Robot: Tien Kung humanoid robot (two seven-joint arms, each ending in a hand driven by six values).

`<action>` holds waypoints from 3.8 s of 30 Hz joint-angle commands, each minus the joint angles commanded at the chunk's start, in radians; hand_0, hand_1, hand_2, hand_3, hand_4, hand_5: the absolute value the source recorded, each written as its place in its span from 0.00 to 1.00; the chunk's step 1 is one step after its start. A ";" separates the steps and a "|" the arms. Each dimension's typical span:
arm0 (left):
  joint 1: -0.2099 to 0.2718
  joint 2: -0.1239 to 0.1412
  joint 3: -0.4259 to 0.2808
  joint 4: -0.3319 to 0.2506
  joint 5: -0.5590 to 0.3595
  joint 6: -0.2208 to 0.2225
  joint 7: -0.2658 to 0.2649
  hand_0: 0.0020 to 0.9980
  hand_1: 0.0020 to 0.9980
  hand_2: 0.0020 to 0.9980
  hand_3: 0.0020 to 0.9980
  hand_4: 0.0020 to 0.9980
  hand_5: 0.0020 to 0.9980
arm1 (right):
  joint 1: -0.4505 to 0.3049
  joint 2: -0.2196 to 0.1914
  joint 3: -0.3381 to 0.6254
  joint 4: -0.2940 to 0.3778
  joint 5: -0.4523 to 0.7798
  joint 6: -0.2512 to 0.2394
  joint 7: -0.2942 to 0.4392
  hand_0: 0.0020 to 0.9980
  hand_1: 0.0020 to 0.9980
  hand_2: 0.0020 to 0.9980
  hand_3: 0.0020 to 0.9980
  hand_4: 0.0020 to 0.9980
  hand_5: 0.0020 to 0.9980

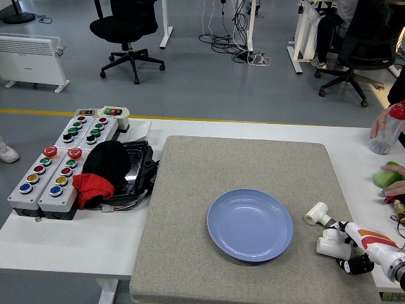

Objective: Pick pipe place plate twice

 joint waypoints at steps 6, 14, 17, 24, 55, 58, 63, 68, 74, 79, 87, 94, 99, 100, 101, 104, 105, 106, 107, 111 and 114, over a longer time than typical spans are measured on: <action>-0.003 0.000 0.003 0.000 -0.007 0.000 -0.002 0.72 0.77 0.73 0.69 0.42 1.00 | 0.002 -0.001 0.010 0.014 0.013 -0.025 0.008 0.50 0.54 0.52 0.69 0.56 0.11; -0.007 0.001 0.006 0.000 -0.012 0.000 -0.002 0.72 0.77 0.73 0.69 0.42 1.00 | 0.049 0.015 0.000 0.043 0.038 -0.050 0.023 0.49 0.53 0.51 0.68 0.54 0.12; -0.008 0.001 0.007 0.000 -0.013 0.000 -0.002 0.72 0.77 0.73 0.69 0.42 1.00 | 0.083 0.022 -0.022 0.044 0.048 -0.053 0.026 0.49 0.53 0.51 0.68 0.54 0.12; -0.008 0.001 0.016 0.000 -0.026 0.001 -0.003 0.72 0.77 0.73 0.69 0.42 1.00 | 0.222 0.042 -0.139 0.011 0.072 -0.044 0.027 0.48 0.53 0.51 0.68 0.54 0.13; -0.002 0.000 0.027 -0.001 -0.037 0.003 0.000 0.72 0.77 0.73 0.69 0.42 1.00 | 0.562 0.213 -0.550 -0.368 0.187 -0.038 0.129 0.90 0.84 0.98 0.98 0.79 0.28; -0.001 0.000 0.023 -0.001 -0.031 0.003 0.001 0.72 0.77 0.73 0.69 0.42 1.00 | 0.558 0.210 -0.542 -0.368 0.191 -0.048 0.134 0.98 0.93 1.00 1.00 0.83 0.30; 0.002 -0.001 0.016 -0.002 -0.019 0.002 0.004 0.72 0.77 0.73 0.69 0.42 1.00 | 0.546 0.204 -0.508 -0.357 0.191 -0.056 0.138 0.99 0.94 1.00 1.00 0.84 0.30; 0.004 -0.002 0.012 -0.002 -0.012 0.002 0.006 0.72 0.77 0.73 0.69 0.42 1.00 | 0.504 0.187 -0.387 -0.304 0.160 -0.068 0.135 0.99 0.94 1.00 1.00 0.83 0.31; 0.006 -0.001 0.008 -0.002 -0.006 0.002 0.006 0.72 0.77 0.73 0.69 0.42 1.00 | 0.473 0.138 -0.224 -0.258 0.107 -0.029 0.102 0.99 0.93 1.00 1.00 0.83 0.30; 0.006 0.000 0.010 -0.001 -0.008 0.001 0.005 0.72 0.77 0.73 0.69 0.42 1.00 | 0.443 0.108 -0.138 -0.256 0.099 0.029 0.070 0.99 0.93 1.00 1.00 0.83 0.30; 0.001 0.000 0.019 0.000 -0.027 0.002 0.000 0.72 0.77 0.73 0.69 0.42 1.00 | 0.393 0.061 -0.116 -0.282 0.107 0.112 0.023 0.96 0.92 1.00 1.00 0.81 0.30; 0.000 -0.001 0.019 0.000 -0.027 0.002 0.000 0.72 0.77 0.73 0.69 0.42 1.00 | 0.377 0.071 -0.120 -0.323 0.097 0.103 0.014 0.94 0.92 1.00 1.00 0.81 0.29; -0.002 -0.001 0.020 0.000 -0.028 0.002 0.001 0.72 0.76 0.73 0.69 0.42 1.00 | 0.386 0.077 -0.138 -0.374 0.102 0.084 0.022 0.92 0.91 1.00 1.00 0.81 0.29; -0.002 -0.001 0.020 0.000 -0.029 0.002 0.000 0.72 0.76 0.73 0.69 0.42 1.00 | 0.388 0.077 -0.142 -0.383 0.105 0.081 0.024 0.92 0.91 1.00 1.00 0.81 0.29; -0.002 -0.001 0.021 0.000 -0.031 0.002 0.000 0.72 0.76 0.73 0.69 0.42 1.00 | 0.390 0.078 -0.146 -0.390 0.109 0.080 0.025 0.92 0.91 1.00 1.00 0.81 0.29; -0.002 -0.001 0.022 0.000 -0.033 0.002 0.000 0.72 0.76 0.73 0.69 0.42 1.00 | 0.397 0.082 -0.158 -0.416 0.114 0.073 0.024 0.89 0.87 0.98 0.96 0.80 0.29; -0.002 -0.001 0.022 0.000 -0.033 0.002 0.000 0.72 0.76 0.73 0.69 0.42 1.00 | 0.399 0.084 -0.162 -0.424 0.113 0.066 0.024 0.89 0.87 0.98 0.96 0.80 0.29; -0.002 -0.001 0.023 0.000 -0.033 0.002 0.000 0.72 0.76 0.73 0.69 0.42 1.00 | 0.401 0.085 -0.165 -0.431 0.111 0.059 0.024 0.89 0.87 0.98 0.96 0.80 0.29; -0.002 -0.001 0.023 0.000 -0.033 0.002 0.000 0.72 0.76 0.73 0.69 0.42 1.00 | 0.402 0.086 -0.167 -0.434 0.111 0.056 0.024 0.89 0.87 0.98 0.96 0.80 0.29; -0.002 -0.001 0.024 0.000 -0.034 0.002 0.000 0.72 0.76 0.73 0.69 0.42 1.00 | 0.409 0.091 -0.179 -0.460 0.105 0.029 0.026 0.75 0.76 0.85 0.86 0.76 0.27; -0.003 -0.001 0.024 0.000 -0.034 0.002 0.000 0.72 0.76 0.73 0.69 0.42 1.00 | 0.411 0.091 -0.185 -0.471 0.104 0.012 0.031 0.75 0.76 0.85 0.86 0.76 0.27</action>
